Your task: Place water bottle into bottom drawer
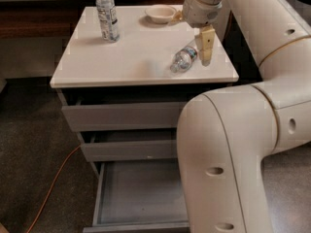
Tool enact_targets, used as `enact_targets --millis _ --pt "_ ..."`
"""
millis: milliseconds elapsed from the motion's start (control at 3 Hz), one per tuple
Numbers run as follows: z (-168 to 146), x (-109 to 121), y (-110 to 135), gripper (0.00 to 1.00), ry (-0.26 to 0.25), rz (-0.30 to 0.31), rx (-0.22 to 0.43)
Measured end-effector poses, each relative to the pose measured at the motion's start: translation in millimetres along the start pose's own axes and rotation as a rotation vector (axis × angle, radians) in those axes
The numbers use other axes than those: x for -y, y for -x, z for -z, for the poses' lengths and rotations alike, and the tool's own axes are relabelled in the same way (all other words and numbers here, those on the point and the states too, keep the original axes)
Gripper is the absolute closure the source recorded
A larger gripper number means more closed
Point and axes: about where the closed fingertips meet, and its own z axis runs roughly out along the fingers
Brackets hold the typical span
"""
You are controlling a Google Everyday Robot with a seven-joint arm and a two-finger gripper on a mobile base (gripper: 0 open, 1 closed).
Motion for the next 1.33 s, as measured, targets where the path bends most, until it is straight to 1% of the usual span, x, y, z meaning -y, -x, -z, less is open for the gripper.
enact_targets --millis 333,667,1000,1333 --pt "-29 4 -17 0.00 0.028 -0.019 -0.014" --pt "-48 5 -26 0.00 0.051 -0.024 -0.024" --pt "-58 8 -26 0.25 0.067 -0.010 -0.028" --pt "-58 10 -21 0.49 0.071 0.008 -0.026"
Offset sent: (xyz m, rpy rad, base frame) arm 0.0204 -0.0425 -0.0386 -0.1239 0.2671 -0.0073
